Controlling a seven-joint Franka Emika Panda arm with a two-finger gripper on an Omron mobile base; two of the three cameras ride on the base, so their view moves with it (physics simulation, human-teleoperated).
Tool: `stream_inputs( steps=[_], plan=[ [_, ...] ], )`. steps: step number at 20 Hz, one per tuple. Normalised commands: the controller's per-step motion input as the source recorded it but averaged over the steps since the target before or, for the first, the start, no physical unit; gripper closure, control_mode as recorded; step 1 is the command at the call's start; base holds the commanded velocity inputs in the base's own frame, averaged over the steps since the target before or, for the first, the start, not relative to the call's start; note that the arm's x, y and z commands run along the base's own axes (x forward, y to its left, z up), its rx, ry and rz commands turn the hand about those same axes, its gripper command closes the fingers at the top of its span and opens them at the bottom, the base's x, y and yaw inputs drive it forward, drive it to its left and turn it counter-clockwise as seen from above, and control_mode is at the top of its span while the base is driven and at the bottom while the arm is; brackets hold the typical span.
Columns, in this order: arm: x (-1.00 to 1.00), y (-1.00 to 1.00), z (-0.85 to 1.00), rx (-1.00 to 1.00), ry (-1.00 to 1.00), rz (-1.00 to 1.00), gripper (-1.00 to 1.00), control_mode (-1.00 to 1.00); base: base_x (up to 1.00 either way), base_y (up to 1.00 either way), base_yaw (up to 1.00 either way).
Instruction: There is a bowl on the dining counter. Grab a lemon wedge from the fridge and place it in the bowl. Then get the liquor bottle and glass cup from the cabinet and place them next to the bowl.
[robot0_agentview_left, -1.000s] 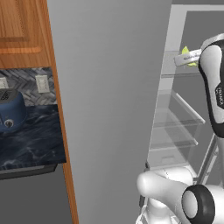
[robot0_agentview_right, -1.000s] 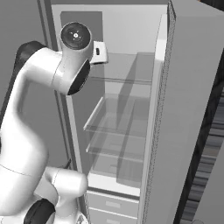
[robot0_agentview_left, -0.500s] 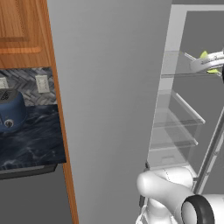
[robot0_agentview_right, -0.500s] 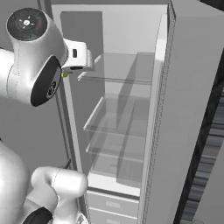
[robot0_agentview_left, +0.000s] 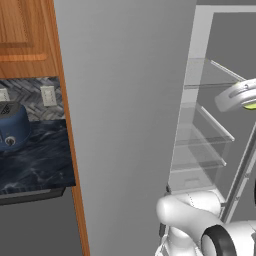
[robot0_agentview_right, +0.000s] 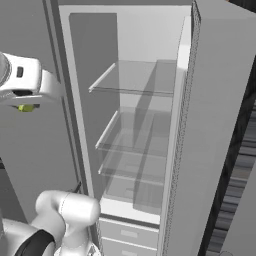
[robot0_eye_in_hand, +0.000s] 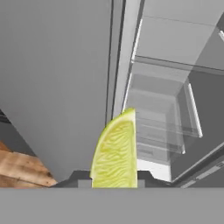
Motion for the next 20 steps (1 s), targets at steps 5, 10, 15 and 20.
stream_inputs(
  steps=[5, 10, 15, 20],
  plan=[
    [-0.54, 0.7, -0.29, -0.07, 0.11, 0.0, 1.0, -1.0, 0.0, 0.0, 0.0],
    [-0.11, 0.43, -0.19, -0.01, 0.02, 0.0, 1.0, -1.0, 0.0, 0.0, 0.0],
    [0.0, 0.09, -0.07, 0.0, 0.0, 0.0, 1.0, -1.0, 0.0, 0.0, 0.0],
    [-0.16, 0.0, 0.0, 0.0, 0.0, 0.0, 1.0, 1.0, -0.11, 0.0, 0.0]
  ],
)
